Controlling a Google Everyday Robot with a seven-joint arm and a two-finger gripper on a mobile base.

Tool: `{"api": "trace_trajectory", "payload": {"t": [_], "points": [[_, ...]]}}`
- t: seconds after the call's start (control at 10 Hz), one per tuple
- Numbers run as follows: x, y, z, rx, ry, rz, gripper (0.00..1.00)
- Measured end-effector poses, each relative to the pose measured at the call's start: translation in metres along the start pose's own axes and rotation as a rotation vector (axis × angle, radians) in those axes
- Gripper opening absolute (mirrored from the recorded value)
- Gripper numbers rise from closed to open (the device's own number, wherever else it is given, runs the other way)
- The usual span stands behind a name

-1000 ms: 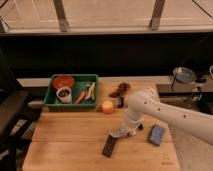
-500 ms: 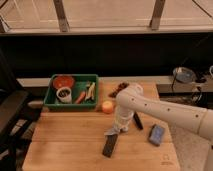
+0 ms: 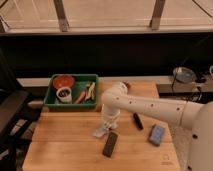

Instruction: Wipe table surface with towel

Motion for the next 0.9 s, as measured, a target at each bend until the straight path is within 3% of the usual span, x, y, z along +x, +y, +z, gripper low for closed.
{"api": "trace_trajectory", "payload": {"t": [0.2, 0.4, 0.5, 0.7, 0.9], "points": [[-0.018, 0.018, 0.012, -0.069, -0.011, -0.012, 0.19], [-0.009, 0.032, 0.015, -0.105, 0.0, 0.022, 0.19], [0.007, 0.042, 0.014, -0.122, 0.013, 0.055, 0.19], [0.036, 0.052, 0.008, -0.132, 0.05, 0.101, 0.19], [0.06, 0.037, -0.001, -0.113, 0.079, 0.114, 0.19]]}}
